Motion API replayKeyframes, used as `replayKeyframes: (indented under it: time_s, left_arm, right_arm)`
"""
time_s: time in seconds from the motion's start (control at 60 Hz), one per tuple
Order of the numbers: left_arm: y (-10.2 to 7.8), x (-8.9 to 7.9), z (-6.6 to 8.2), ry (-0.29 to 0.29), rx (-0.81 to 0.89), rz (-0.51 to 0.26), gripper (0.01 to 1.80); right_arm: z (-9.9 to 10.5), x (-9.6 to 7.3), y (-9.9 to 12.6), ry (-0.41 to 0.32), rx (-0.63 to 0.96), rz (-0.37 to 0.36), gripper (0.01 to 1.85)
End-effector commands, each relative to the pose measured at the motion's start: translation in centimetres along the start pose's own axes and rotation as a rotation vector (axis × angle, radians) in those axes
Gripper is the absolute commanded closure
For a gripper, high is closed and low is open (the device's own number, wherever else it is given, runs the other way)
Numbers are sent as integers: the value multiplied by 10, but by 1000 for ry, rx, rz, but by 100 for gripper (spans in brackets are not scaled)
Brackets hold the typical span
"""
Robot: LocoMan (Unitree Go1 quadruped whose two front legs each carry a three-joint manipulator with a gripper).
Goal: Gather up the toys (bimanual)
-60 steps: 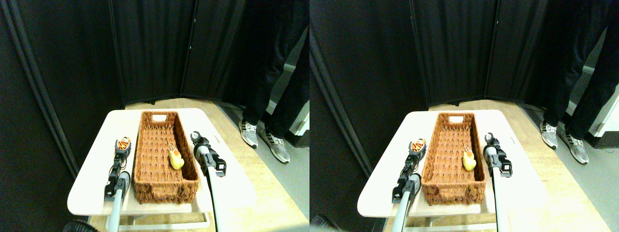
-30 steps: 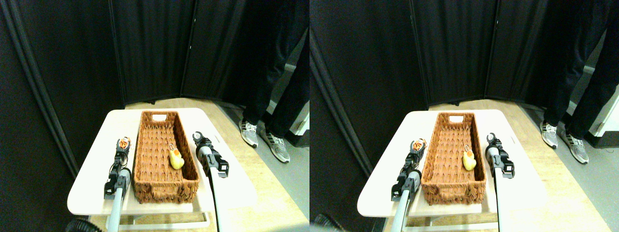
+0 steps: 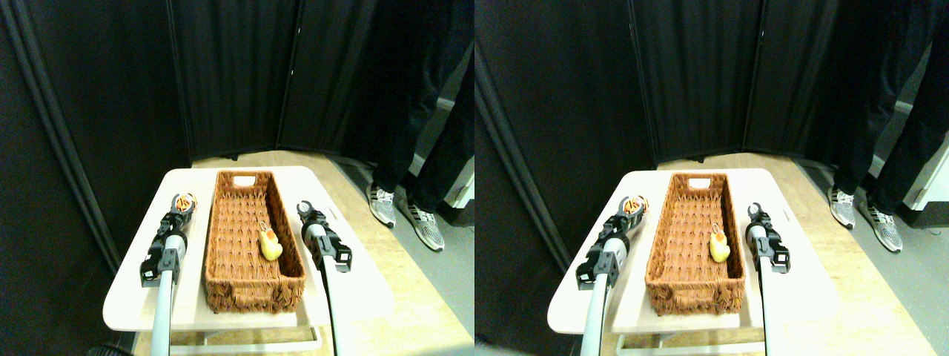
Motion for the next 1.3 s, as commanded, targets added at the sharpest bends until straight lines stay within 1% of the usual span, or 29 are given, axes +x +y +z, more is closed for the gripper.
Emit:
replayKeyframes:
  time_s: [0.017,0.067,0.15,0.183,0.2,0.233,0.25,0.267,0.3,0.317,0.35,0.367,0.417,0.45,0.5,0.517,0.533,0.55,0.617,0.65,0.7,0.817,0.933,1.1,1.167,1.2,1.283,1.3]
  left_arm:
    - [-25,-5,1,39,29,-92,180]
    - [-31,-7,0,44,21,-88,180]
    - [-42,-10,-4,58,0,-84,180]
    - [-49,-11,-7,81,-12,-97,180]
    - [-49,-11,-7,81,-12,-97,180]
    - [-55,-12,-11,90,-28,-97,180]
    - [-58,-13,-14,104,-32,-105,180]
    - [-58,-13,-14,104,-32,-105,180]
    - [-62,-12,-19,119,-40,-118,180]
    - [-64,-13,-22,117,-52,-122,180]
    - [-65,-13,-24,113,-57,-121,180]
    - [-67,-13,-28,101,-63,-114,180]
    - [-71,-12,-36,123,-103,-125,180]
    - [-74,-11,-42,136,-114,-132,180]
    - [-77,-10,-48,143,-157,-124,180]
    - [-77,-10,-48,143,-157,-124,180]
    - [-80,-10,-55,157,-184,-126,180]
    - [-80,-10,-55,157,-184,-126,180]
    - [-85,-8,-64,177,-201,-130,180]
    - [-88,-7,-70,196,-223,-129,180]
    - [-92,-7,-76,201,-242,-121,180]
    - [-96,-6,-86,219,-232,-102,180]
    - [-92,-4,-95,207,-211,-83,180]
    - [-86,-4,-97,224,-241,-61,180]
    - [-85,-5,-95,254,-274,-30,160]
    - [-85,-6,-95,258,-280,-29,157]
    - [-85,-7,-93,275,-268,-16,133]
    - [-85,-7,-93,277,-271,-15,130]
  right_arm:
    - [2,3,3,-13,-4,37,185]
    - [2,2,3,-24,-7,19,185]
    - [3,2,2,-21,27,20,185]
    - [3,2,2,-24,28,16,185]
    - [3,2,2,-24,28,16,185]
    - [3,1,2,-28,24,19,185]
    - [3,1,2,-30,23,16,185]
    - [3,1,2,-30,23,16,185]
    - [4,0,2,-31,23,17,185]
    - [4,0,2,-31,24,20,185]
    - [4,0,2,-31,25,22,185]
    - [4,0,2,-30,26,25,185]
    - [5,0,2,-39,15,18,185]
    - [6,1,1,-35,22,33,185]
    - [6,0,1,-35,15,31,185]
    - [6,0,1,-35,15,31,185]
    - [6,0,1,-38,10,30,185]
    - [6,0,1,-38,10,30,185]
    - [7,-1,1,-43,8,29,185]
    - [7,0,0,-43,10,34,185]
    - [8,0,-1,-40,18,37,185]
    - [9,-1,-1,-42,22,31,185]
    - [11,-2,-1,-43,22,42,185]
    - [12,-3,-3,-41,19,43,185]
    - [12,-3,-2,-41,16,39,185]
    - [12,-3,-2,-41,15,37,185]
    - [11,-3,-2,-35,25,33,185]
    - [11,-2,-2,-35,24,36,185]
